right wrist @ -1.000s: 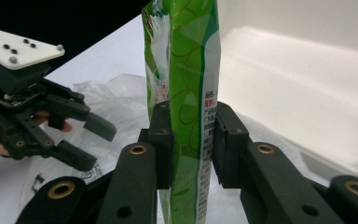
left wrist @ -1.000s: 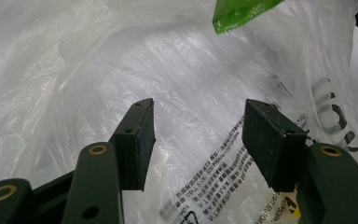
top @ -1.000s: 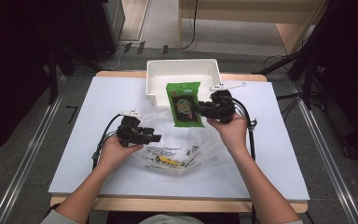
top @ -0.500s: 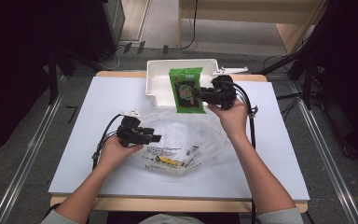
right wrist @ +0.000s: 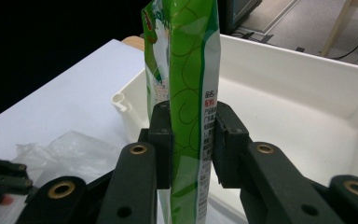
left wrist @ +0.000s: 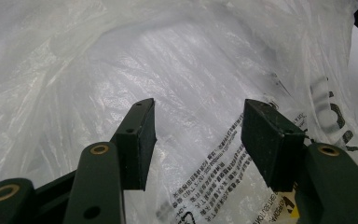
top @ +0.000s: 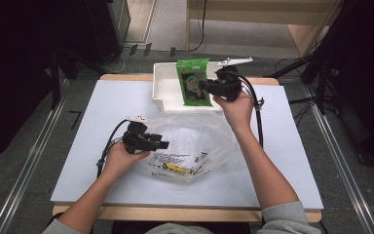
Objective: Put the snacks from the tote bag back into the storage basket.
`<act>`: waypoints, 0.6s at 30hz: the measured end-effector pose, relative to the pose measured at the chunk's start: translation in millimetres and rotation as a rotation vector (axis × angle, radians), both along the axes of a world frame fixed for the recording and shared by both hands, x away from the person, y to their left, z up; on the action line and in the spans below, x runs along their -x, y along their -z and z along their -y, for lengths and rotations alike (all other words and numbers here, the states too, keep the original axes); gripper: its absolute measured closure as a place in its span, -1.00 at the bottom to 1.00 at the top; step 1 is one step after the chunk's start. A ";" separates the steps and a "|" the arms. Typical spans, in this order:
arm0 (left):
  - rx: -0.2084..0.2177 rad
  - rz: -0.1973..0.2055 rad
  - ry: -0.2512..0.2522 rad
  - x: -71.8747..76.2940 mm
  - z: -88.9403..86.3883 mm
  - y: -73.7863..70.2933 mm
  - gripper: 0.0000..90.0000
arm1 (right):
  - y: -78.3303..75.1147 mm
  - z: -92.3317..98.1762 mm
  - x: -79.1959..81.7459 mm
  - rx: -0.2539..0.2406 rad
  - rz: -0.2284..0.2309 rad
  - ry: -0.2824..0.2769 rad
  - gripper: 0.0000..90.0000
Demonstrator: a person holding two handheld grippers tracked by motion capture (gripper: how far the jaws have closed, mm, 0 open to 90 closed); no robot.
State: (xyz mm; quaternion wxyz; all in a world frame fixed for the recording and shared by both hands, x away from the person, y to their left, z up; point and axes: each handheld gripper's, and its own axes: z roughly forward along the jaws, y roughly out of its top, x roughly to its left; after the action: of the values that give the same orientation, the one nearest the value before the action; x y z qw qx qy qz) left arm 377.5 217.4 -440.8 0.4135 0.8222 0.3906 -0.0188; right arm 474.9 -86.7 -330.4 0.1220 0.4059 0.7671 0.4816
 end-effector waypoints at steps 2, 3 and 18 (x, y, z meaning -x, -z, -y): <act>0.003 -0.002 -0.001 0.0 0.2 0.1 0.02 | -0.1 -2.4 -5.5 0.001 -0.003 0.009 0.64; 0.002 -0.003 0.001 -0.2 0.0 0.3 0.02 | 0.1 -3.2 -8.0 0.006 -0.001 0.009 0.64; 0.006 -0.011 0.011 -0.5 0.1 1.3 0.03 | 3.9 -16.2 -49.5 0.054 -0.003 0.087 0.64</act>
State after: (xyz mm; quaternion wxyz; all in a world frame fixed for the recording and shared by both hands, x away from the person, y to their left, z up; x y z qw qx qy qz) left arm 378.0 217.3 -442.1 0.4138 0.8228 0.3886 -0.0270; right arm 524.4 -70.4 -334.2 0.1524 0.4362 0.7618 0.4541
